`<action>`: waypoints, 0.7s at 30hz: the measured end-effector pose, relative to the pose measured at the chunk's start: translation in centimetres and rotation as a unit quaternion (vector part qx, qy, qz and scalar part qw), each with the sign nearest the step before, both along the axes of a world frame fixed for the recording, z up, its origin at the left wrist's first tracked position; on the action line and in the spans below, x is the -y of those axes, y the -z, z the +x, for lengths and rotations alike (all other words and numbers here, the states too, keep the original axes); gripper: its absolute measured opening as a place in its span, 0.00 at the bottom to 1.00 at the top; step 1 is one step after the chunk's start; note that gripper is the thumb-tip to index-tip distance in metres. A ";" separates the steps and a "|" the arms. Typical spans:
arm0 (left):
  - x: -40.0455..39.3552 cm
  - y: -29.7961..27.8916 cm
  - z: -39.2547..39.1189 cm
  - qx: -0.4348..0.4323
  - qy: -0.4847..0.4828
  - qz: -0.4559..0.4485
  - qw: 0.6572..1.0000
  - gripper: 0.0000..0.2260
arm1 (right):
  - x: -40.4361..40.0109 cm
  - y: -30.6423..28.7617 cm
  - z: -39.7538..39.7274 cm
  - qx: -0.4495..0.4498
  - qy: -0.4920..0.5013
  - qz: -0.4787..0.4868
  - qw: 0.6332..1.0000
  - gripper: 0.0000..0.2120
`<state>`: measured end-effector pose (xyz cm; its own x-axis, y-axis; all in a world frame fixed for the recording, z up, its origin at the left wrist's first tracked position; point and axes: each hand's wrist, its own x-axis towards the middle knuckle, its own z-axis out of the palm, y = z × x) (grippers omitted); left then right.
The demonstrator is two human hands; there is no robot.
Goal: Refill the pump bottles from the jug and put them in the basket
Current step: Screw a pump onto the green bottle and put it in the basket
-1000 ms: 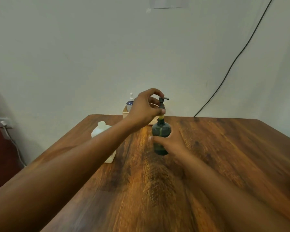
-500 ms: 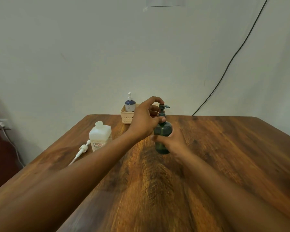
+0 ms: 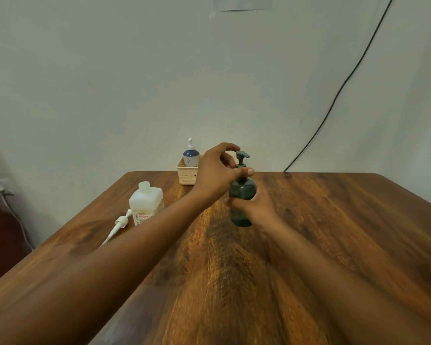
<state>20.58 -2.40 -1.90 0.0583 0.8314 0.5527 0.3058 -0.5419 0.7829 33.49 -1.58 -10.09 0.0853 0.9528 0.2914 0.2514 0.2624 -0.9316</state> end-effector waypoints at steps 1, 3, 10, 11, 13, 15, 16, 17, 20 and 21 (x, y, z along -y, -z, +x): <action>-0.1 -0.2 0.1 0.003 0.006 -0.001 1.000 0.25 | 0.0 -0.1 0.1 0.001 0.001 0.002 1.000 0.32; -0.2 -0.4 0.0 0.007 0.030 -0.017 0.999 0.24 | 0.2 -0.3 0.4 -0.001 0.000 0.005 1.000 0.33; -0.7 -1.2 -0.7 0.030 0.156 -0.119 0.980 0.25 | 1.2 -1.3 1.0 -0.017 -0.029 0.009 0.999 0.25; -0.7 -1.3 -0.8 0.032 0.167 -0.130 0.977 0.27 | 1.3 -1.4 1.0 -0.019 -0.029 0.007 0.999 0.25; -1.0 -1.3 -0.8 0.042 0.184 -0.152 0.970 0.31 | 1.4 -1.5 1.0 -0.021 -0.026 0.003 0.999 0.26; -1.0 -1.3 -0.6 0.052 0.181 -0.161 0.969 0.37 | 1.3 -1.6 1.0 -0.019 -0.021 0.008 1.000 0.27; -0.9 -1.2 -0.3 0.044 0.160 -0.149 0.975 0.39 | 1.2 -1.7 1.0 -0.013 -0.017 0.011 1.000 0.28; -0.8 -1.2 0.1 0.035 0.128 -0.127 0.983 0.40 | 1.1 -1.8 0.9 -0.006 -0.015 0.014 1.000 0.29; -0.7 -1.1 0.9 0.042 0.058 -0.065 0.995 0.41 | 0.9 -2.1 0.7 0.010 -0.013 0.022 1.000 0.29; -0.8 -1.2 1.0 0.043 0.056 -0.059 0.996 0.41 | 0.8 -2.2 0.6 0.010 -0.014 0.023 1.000 0.29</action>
<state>21.55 -1.64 -0.74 0.1098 0.8818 0.4586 0.1775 -0.4714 0.8639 34.14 -2.43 -7.90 0.0528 0.9400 0.3370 0.2610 0.3128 -0.9133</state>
